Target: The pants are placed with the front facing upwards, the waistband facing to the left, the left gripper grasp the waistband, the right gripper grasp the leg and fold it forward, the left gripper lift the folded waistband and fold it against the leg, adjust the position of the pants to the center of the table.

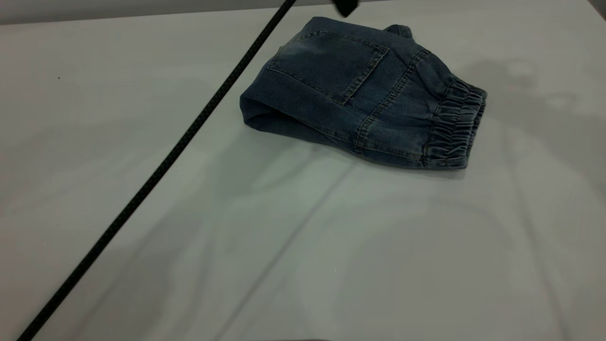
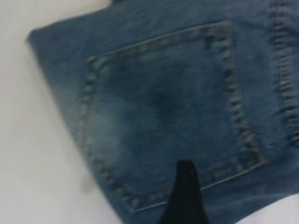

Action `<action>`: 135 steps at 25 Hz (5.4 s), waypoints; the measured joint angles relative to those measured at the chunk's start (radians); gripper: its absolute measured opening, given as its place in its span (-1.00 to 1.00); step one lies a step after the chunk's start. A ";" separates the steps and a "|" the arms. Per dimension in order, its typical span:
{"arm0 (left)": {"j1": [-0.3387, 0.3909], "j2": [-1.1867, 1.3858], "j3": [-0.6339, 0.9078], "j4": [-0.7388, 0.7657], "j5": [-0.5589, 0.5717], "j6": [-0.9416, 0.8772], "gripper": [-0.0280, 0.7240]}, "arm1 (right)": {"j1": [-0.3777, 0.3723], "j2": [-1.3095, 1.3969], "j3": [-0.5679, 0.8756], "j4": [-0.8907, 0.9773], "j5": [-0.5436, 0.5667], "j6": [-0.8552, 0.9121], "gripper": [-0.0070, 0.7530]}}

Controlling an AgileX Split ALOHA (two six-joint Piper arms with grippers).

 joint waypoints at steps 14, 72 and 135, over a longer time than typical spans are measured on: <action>0.000 0.195 -0.010 0.039 -0.085 0.396 0.52 | 0.000 0.000 0.000 0.031 0.000 0.000 0.46; -0.001 -0.477 -0.350 0.177 0.356 -0.297 0.48 | 0.000 -0.805 0.018 0.029 0.486 0.098 0.46; -0.002 -1.930 1.453 0.144 0.300 -0.315 0.48 | 0.000 -1.790 1.127 -0.355 0.366 0.231 0.46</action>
